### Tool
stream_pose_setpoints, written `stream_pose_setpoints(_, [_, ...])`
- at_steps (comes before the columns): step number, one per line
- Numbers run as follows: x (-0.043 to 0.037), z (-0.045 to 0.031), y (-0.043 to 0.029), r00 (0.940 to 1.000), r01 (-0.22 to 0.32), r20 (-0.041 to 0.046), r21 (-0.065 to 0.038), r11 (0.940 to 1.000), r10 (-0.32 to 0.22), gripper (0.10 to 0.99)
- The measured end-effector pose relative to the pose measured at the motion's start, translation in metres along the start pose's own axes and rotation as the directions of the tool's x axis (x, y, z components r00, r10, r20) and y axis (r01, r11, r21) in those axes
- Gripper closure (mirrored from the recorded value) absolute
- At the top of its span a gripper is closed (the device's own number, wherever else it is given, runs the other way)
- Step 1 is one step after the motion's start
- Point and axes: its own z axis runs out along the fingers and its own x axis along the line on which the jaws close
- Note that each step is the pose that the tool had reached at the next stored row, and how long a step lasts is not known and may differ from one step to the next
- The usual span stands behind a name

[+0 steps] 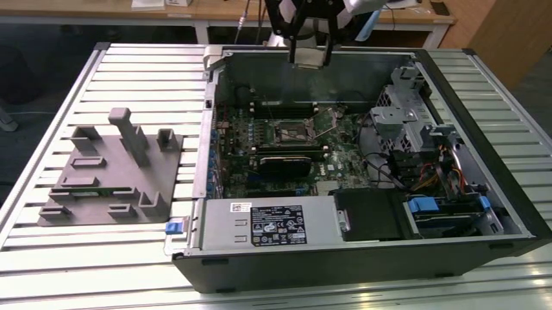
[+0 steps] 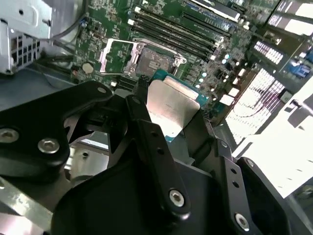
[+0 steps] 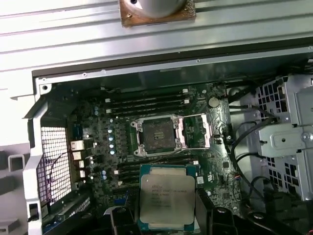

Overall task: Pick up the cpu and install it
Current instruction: 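Place the cpu into insertion slot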

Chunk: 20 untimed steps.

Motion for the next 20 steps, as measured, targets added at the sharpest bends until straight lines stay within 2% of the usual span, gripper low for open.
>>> stream_pose_setpoints(5, [0.0, 0.0006, 0.0001, 0.9965, -0.084, 0.0061, 0.0, 0.9965, 0.084, 0.541])
stream_pose_setpoints(10, [0.0, 0.0012, 0.0002, 0.9861, -0.166, 0.012, -0.002, 0.9861, 0.166, 0.541])
stream_pose_setpoints(15, [0.0, 0.0018, 0.0002, 0.9681, -0.25, 0.0181, -0.003, 0.9682, 0.25, 0.541])
stream_pose_setpoints(20, [0.0, 0.0024, 0.0002, 0.9432, -0.331, 0.024, -0.005, 0.9435, 0.331, 0.541])
